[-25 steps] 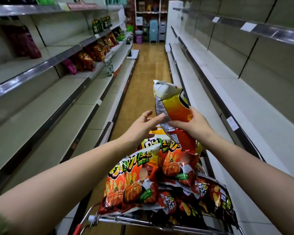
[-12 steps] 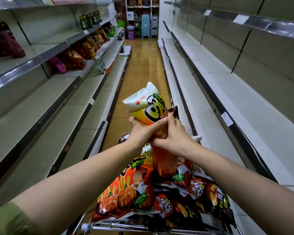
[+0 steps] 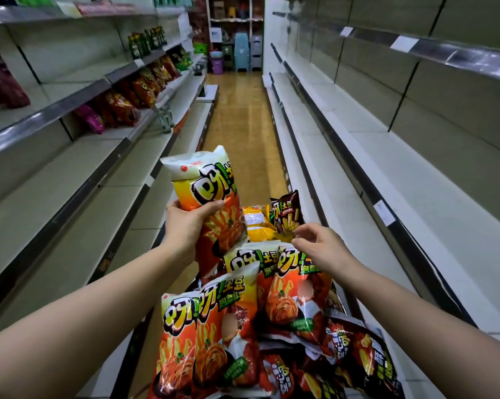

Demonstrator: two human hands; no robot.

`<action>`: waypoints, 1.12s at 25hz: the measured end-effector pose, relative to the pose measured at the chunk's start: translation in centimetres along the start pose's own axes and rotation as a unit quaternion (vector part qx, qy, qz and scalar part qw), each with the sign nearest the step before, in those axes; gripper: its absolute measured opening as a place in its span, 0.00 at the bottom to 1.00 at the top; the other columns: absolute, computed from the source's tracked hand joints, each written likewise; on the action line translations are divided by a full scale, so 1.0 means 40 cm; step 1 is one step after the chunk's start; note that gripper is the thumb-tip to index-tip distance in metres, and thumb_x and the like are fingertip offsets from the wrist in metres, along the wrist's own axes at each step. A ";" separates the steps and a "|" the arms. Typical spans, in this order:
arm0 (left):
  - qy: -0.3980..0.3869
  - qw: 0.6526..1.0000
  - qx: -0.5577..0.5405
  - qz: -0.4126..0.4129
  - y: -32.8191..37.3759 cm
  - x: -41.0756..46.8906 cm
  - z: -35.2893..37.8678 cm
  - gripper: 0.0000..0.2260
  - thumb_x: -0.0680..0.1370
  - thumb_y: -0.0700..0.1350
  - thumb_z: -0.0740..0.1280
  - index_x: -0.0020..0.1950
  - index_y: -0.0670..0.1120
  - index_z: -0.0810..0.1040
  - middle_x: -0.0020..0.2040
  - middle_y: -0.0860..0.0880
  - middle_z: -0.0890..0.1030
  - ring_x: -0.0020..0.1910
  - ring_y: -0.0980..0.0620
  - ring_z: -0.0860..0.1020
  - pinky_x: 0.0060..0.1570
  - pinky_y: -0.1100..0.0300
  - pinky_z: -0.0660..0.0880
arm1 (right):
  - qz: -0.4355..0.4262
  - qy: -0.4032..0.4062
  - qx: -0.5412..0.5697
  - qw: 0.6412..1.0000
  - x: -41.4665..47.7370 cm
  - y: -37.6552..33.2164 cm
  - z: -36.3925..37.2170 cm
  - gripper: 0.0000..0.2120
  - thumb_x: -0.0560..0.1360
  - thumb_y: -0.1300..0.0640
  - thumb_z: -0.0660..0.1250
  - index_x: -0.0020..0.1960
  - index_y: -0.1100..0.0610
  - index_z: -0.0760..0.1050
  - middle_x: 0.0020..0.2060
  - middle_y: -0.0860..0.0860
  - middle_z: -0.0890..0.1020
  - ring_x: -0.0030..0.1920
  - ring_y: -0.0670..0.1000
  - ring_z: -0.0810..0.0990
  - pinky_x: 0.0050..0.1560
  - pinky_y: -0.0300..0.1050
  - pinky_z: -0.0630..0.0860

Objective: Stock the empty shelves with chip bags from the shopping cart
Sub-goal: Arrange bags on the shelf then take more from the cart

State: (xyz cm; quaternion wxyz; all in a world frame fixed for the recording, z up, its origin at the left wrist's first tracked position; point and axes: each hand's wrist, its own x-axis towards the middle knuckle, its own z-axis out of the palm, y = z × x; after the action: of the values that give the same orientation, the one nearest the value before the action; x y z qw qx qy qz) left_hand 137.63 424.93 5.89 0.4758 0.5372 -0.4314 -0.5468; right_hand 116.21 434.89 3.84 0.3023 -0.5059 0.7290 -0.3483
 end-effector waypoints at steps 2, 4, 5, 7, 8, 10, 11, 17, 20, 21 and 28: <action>0.036 0.999 0.007 0.010 0.003 0.024 -0.016 0.35 0.64 0.43 0.79 0.65 0.45 0.63 0.58 0.44 0.76 0.56 0.46 0.77 0.59 0.48 0.73 | 0.010 0.013 -0.008 1.000 0.009 0.023 -0.003 0.12 0.75 0.57 0.65 0.58 0.57 0.76 0.55 0.52 0.79 0.54 0.50 0.76 0.53 0.43 0.72; 0.051 0.998 0.015 0.023 0.006 0.043 -0.026 0.34 0.64 0.43 0.79 0.63 0.45 0.64 0.58 0.44 0.76 0.56 0.46 0.77 0.59 0.48 0.73 | 0.019 0.040 -0.013 0.999 0.019 0.037 -0.009 0.11 0.76 0.58 0.65 0.57 0.58 0.76 0.53 0.52 0.80 0.52 0.49 0.76 0.49 0.40 0.70; 0.050 0.998 0.020 0.027 0.007 0.050 -0.029 0.33 0.64 0.42 0.79 0.63 0.46 0.64 0.58 0.45 0.76 0.56 0.47 0.77 0.58 0.49 0.73 | 0.024 0.057 -0.008 0.998 0.024 0.042 -0.014 0.11 0.75 0.59 0.65 0.57 0.59 0.77 0.52 0.53 0.80 0.51 0.49 0.76 0.49 0.41 0.70; 0.041 0.998 0.029 0.033 0.004 0.061 -0.031 0.33 0.65 0.42 0.78 0.64 0.45 0.65 0.57 0.45 0.76 0.55 0.47 0.77 0.56 0.50 0.74 | 0.033 0.088 -0.004 0.996 0.034 0.052 -0.025 0.10 0.75 0.61 0.65 0.56 0.60 0.77 0.52 0.54 0.80 0.52 0.51 0.77 0.52 0.45 0.73; 0.035 0.998 0.030 0.036 0.002 0.064 -0.028 0.33 0.65 0.43 0.78 0.65 0.45 0.66 0.58 0.46 0.77 0.55 0.47 0.77 0.55 0.51 0.74 | 0.037 0.100 -0.010 0.994 0.040 0.057 -0.032 0.10 0.75 0.61 0.65 0.55 0.60 0.77 0.51 0.55 0.80 0.53 0.53 0.77 0.54 0.47 0.74; 0.022 0.999 0.027 0.037 -0.002 0.063 -0.020 0.32 0.66 0.43 0.77 0.66 0.44 0.67 0.57 0.46 0.77 0.54 0.48 0.78 0.52 0.53 0.73 | 0.048 0.115 -0.021 0.992 0.044 0.068 -0.039 0.11 0.74 0.60 0.65 0.56 0.60 0.76 0.53 0.55 0.79 0.54 0.54 0.76 0.56 0.48 0.73; 0.015 0.999 0.025 0.034 -0.005 0.061 -0.014 0.31 0.66 0.43 0.77 0.65 0.44 0.67 0.57 0.47 0.78 0.54 0.48 0.78 0.51 0.54 0.73 | 0.057 0.115 -0.024 0.991 0.045 0.073 -0.040 0.12 0.74 0.60 0.66 0.57 0.60 0.75 0.54 0.56 0.79 0.55 0.54 0.76 0.56 0.48 0.72; -0.045 0.999 0.014 0.000 -0.031 0.035 0.029 0.24 0.66 0.45 0.77 0.58 0.50 0.70 0.53 0.48 0.81 0.53 0.47 0.80 0.57 0.46 0.75 | 0.070 0.089 -0.023 0.993 0.024 0.091 -0.033 0.13 0.75 0.59 0.65 0.59 0.61 0.75 0.57 0.56 0.78 0.58 0.55 0.75 0.60 0.49 0.72; -0.070 0.997 0.000 -0.014 -0.029 0.009 0.045 0.23 0.68 0.45 0.76 0.59 0.48 0.71 0.54 0.46 0.81 0.52 0.46 0.81 0.56 0.46 0.76 | 0.074 0.111 -0.012 0.991 0.017 0.100 -0.043 0.15 0.74 0.59 0.66 0.59 0.61 0.74 0.58 0.56 0.77 0.58 0.55 0.75 0.60 0.52 0.73; -0.077 0.997 -0.006 -0.016 -0.027 -0.001 0.049 0.22 0.68 0.45 0.75 0.59 0.47 0.71 0.54 0.45 0.81 0.52 0.46 0.81 0.56 0.46 0.76 | 0.085 0.117 -0.004 0.990 0.013 0.106 -0.046 0.16 0.74 0.58 0.66 0.60 0.60 0.73 0.59 0.57 0.76 0.58 0.55 0.75 0.60 0.53 0.73; -0.097 0.995 0.003 -0.038 -0.032 -0.062 0.044 0.29 0.66 0.48 0.76 0.63 0.43 0.70 0.55 0.43 0.81 0.52 0.44 0.81 0.57 0.45 0.76 | 0.184 0.057 0.026 0.981 -0.044 0.149 -0.014 0.37 0.70 0.49 0.72 0.70 0.62 0.57 0.64 0.58 0.69 0.63 0.57 0.71 0.57 0.47 0.70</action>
State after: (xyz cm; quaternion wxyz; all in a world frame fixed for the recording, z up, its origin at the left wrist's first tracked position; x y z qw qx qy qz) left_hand 135.75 427.52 5.15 0.4084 0.4992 -0.4566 -0.6129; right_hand 113.18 438.13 -0.52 0.3322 -0.3345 0.8165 -0.3332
